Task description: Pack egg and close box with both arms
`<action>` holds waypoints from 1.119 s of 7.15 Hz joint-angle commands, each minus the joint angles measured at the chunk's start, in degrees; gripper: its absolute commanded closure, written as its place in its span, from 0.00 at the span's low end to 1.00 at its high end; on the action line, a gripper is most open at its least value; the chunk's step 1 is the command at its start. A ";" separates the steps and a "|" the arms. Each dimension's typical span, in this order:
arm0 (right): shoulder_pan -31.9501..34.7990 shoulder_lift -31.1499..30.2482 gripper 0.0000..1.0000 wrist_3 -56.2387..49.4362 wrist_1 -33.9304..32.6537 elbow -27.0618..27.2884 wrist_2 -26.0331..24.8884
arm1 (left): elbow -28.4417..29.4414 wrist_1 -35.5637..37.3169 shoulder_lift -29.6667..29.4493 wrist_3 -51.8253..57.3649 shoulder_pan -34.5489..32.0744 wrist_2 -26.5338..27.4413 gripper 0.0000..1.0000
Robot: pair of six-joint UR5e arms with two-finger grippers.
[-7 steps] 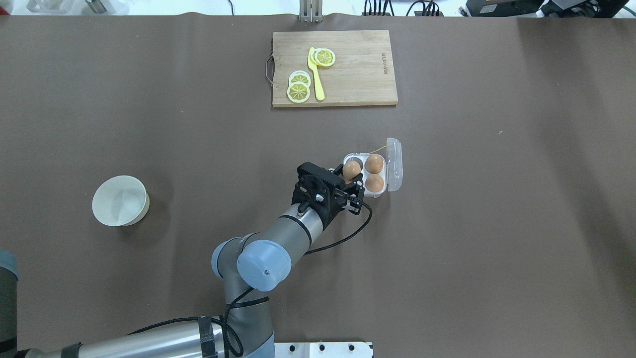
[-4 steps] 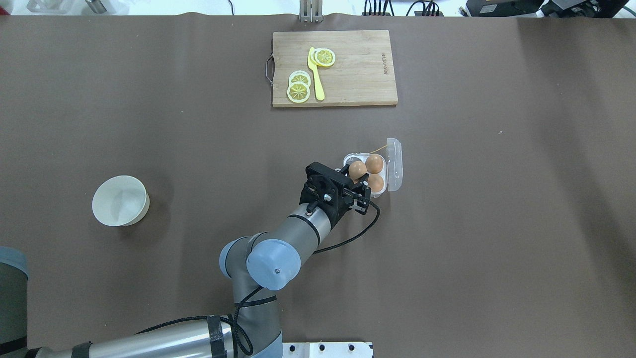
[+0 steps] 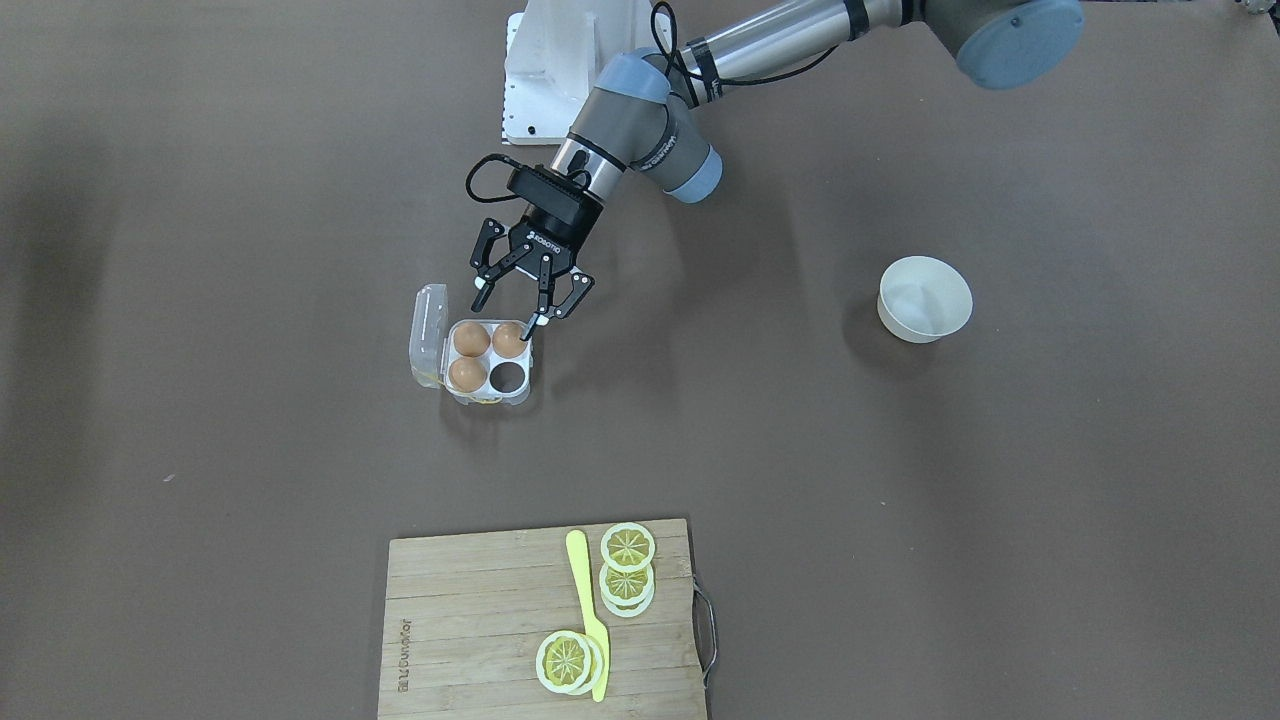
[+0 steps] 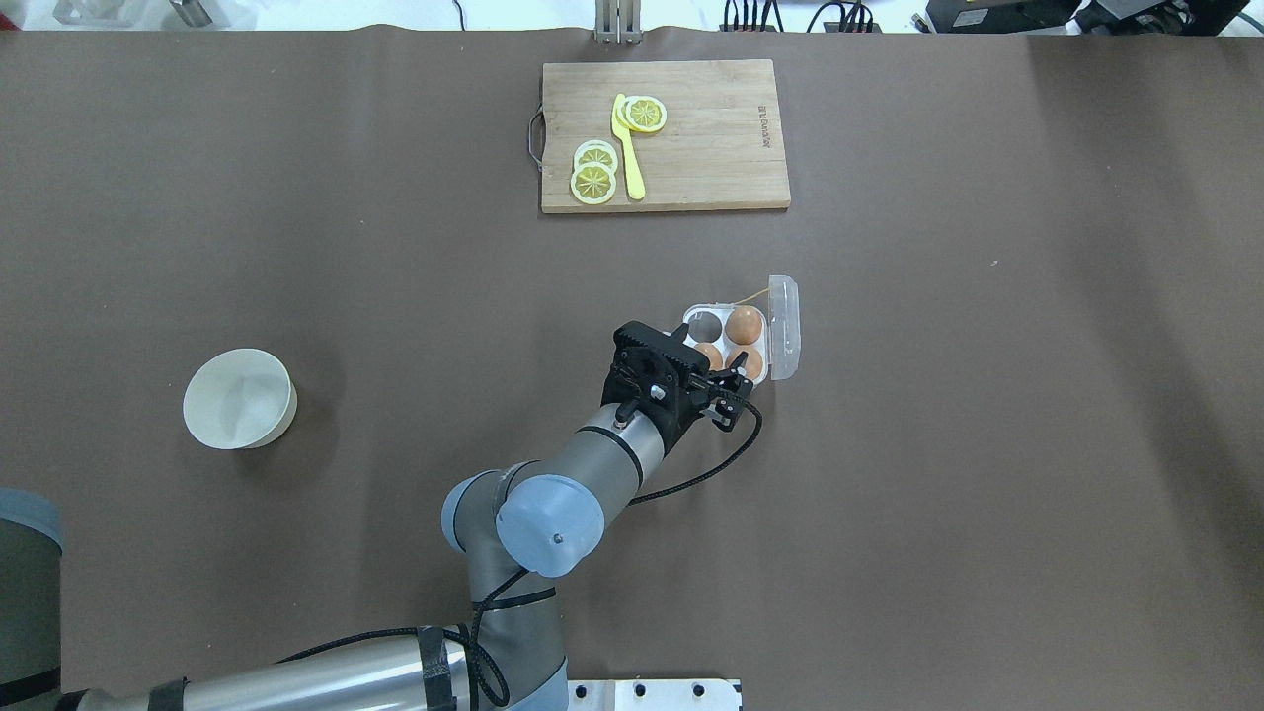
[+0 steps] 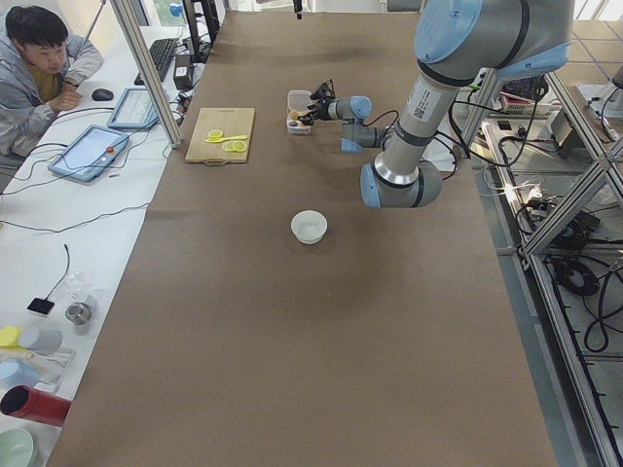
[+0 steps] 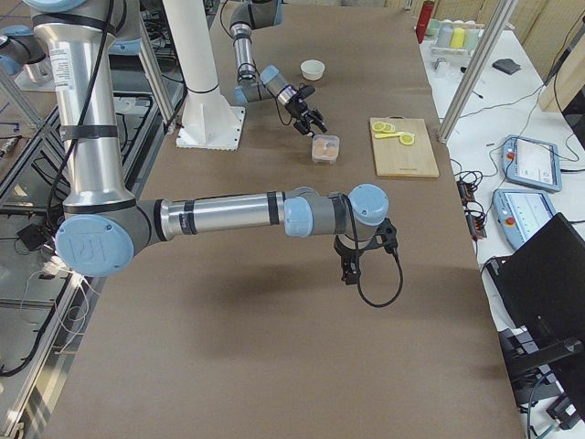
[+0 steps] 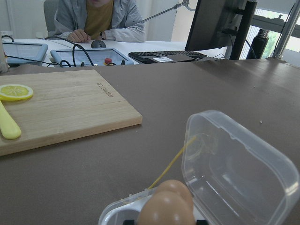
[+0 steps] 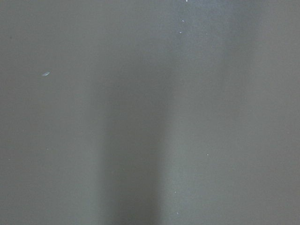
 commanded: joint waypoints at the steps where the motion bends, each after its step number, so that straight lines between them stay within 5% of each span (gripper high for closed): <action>1: 0.00 0.13 0.00 0.00 0.00 -0.15 -0.09 | -0.28 -0.02 0.00 -0.09 -0.07 -0.23 0.04; 3: 0.00 0.31 0.00 0.09 0.09 -0.06 -0.09 | -6.83 1.90 0.69 -0.09 -0.33 -1.10 0.06; 5: 0.00 0.66 0.00 0.09 0.09 -0.06 -0.17 | -19.73 16.96 3.75 -3.05 -6.10 -10.37 0.17; 6: 0.00 0.92 0.00 0.18 0.09 0.03 -0.17 | -24.41 22.51 7.34 -11.25 -11.10 -19.91 0.29; 8: 0.00 1.28 0.00 0.09 0.09 0.20 -0.17 | -36.08 51.31 8.87 -18.43 -21.72 -39.84 0.64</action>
